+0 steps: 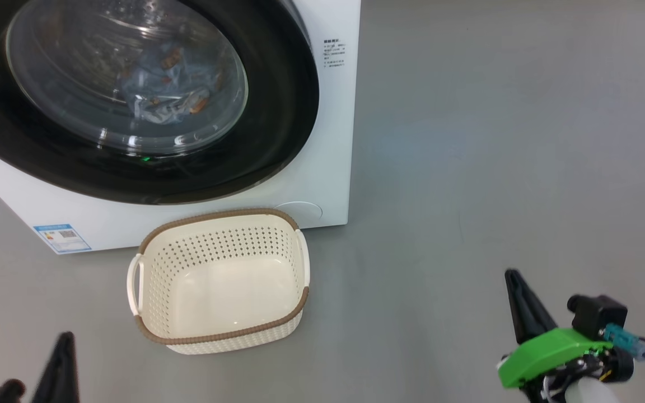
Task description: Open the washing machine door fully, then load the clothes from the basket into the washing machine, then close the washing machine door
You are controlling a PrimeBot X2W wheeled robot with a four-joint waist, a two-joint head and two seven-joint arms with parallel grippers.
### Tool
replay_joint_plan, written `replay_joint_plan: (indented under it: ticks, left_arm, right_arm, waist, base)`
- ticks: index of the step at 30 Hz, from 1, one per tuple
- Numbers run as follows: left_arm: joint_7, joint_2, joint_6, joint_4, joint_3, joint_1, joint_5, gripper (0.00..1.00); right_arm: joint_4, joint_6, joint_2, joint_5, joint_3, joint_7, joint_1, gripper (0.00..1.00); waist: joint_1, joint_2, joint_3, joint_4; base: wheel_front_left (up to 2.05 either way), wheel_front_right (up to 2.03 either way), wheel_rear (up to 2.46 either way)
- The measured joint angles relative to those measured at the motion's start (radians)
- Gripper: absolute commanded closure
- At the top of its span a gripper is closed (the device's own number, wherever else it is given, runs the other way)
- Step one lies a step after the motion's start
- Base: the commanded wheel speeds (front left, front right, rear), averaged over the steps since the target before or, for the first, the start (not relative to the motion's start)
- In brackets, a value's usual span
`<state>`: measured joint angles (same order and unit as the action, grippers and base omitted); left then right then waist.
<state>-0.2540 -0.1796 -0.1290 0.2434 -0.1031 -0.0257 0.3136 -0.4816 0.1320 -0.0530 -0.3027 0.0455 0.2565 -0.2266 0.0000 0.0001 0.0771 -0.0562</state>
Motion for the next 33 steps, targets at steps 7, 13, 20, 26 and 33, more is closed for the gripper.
replay_joint_plan:
  ticks: [7, 13, 20, 26, 33]
  left_arm:
    - [0.012, 0.045, 0.000, 0.035, 0.015, -0.011, 0.035, 1.00]
    - [0.028, 0.046, 0.000, 0.036, 0.014, -0.011, 0.097, 1.00]
    - [0.053, 0.050, 0.000, 0.036, 0.015, -0.011, 0.168, 1.00]
    - [0.069, 0.055, 0.000, 0.035, 0.015, -0.010, 0.230, 1.00]
    - [0.088, 0.063, 0.000, 0.035, 0.015, -0.006, 0.299, 1.00]
  right_arm:
    - [-0.035, 0.000, 0.007, -0.026, 0.001, -0.014, 0.041, 1.00]
    - [-0.026, 0.000, 0.007, -0.089, 0.003, -0.033, 0.041, 1.00]
    - [-0.012, 0.000, 0.007, -0.157, 0.007, -0.051, 0.041, 1.00]
    - [0.001, 0.000, 0.007, -0.221, 0.012, -0.071, 0.042, 1.00]
    - [0.014, 0.000, 0.007, -0.295, 0.020, -0.090, 0.049, 1.00]
  waist:
    - [0.0001, 0.0000, -0.004, 0.002]
    - [0.0002, 0.0000, -0.007, 0.005]
    - [0.0002, 0.0000, -0.011, 0.008]
    - [0.0001, 0.0000, -0.014, 0.011]
    - [0.0001, 0.0000, -0.018, 0.014]
  base:
    - [0.00, 0.00, 0.00]
    - [0.00, 0.00, 0.00]
    - [0.00, 0.00, 0.00]
    - [0.00, 0.00, 0.00]
    - [0.00, 0.00, 0.00]
